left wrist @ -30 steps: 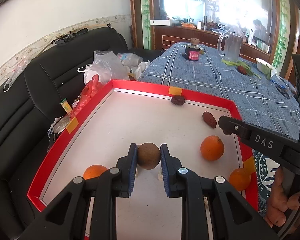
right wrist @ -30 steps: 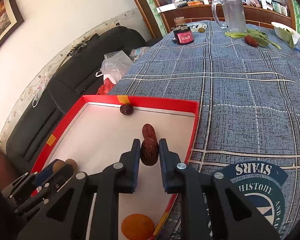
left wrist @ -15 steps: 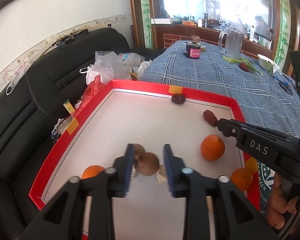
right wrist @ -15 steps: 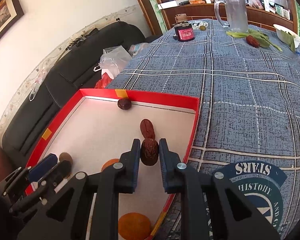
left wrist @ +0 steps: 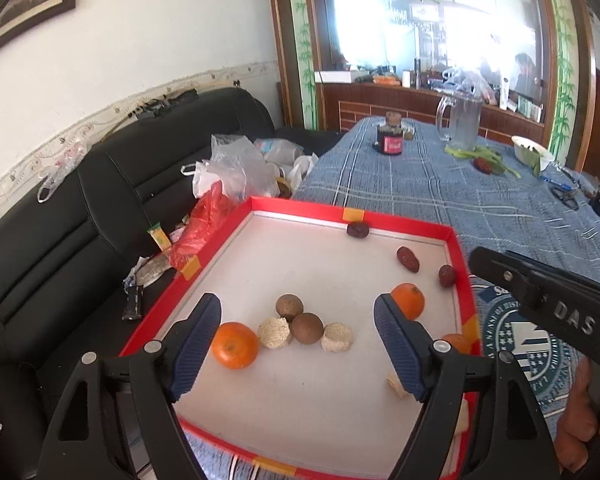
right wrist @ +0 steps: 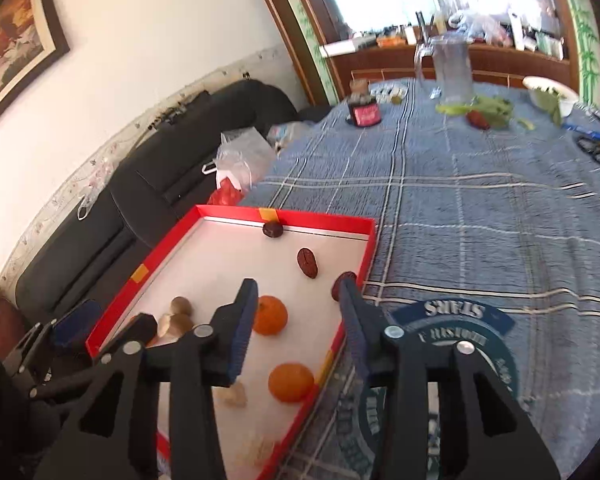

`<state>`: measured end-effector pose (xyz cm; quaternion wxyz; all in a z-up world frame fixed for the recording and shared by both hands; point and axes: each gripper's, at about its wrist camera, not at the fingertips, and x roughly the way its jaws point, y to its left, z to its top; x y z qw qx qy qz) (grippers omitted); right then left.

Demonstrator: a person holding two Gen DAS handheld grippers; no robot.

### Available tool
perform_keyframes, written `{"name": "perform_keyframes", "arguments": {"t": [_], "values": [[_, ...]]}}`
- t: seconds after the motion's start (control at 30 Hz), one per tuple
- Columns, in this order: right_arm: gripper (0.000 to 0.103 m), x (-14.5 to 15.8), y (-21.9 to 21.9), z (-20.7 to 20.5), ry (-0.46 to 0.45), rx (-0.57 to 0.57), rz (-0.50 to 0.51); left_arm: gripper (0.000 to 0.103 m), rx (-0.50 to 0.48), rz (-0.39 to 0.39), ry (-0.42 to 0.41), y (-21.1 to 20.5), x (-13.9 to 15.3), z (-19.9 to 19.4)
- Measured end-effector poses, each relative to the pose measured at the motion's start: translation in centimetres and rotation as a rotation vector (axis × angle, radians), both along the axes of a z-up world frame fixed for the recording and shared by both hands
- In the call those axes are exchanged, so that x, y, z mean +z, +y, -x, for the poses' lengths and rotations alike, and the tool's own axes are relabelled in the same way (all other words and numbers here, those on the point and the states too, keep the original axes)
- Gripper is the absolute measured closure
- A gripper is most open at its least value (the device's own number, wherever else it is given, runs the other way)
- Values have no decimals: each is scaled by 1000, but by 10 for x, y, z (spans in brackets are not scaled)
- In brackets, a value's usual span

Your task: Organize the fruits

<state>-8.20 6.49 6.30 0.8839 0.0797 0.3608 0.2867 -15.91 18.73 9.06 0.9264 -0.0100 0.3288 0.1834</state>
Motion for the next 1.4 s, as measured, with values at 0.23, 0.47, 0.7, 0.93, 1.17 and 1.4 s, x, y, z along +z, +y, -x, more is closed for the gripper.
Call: {"name": "perform_keyframes", "arguments": {"t": [0.23,0.47,0.7,0.93,1.17,1.4], "values": [[43,23,-25,49,-121,-36,19,19,18,-15,-65,-10,18,30],[17,43,-54,102,-265,-89,25,17,35,-36,-126,-18,34,64],[0,54,-76,140,-331,-121,-26,0,45,-76,-209,-29,46,98],[0,60,-73,166,-375,-137,34,0,59,-67,-276,-24,59,123],[0,63,-76,180,-381,-170,50,0,80,-54,-290,-16,60,136],[0,66,-73,198,-426,-190,53,0,88,-36,-295,-9,58,148]]}}
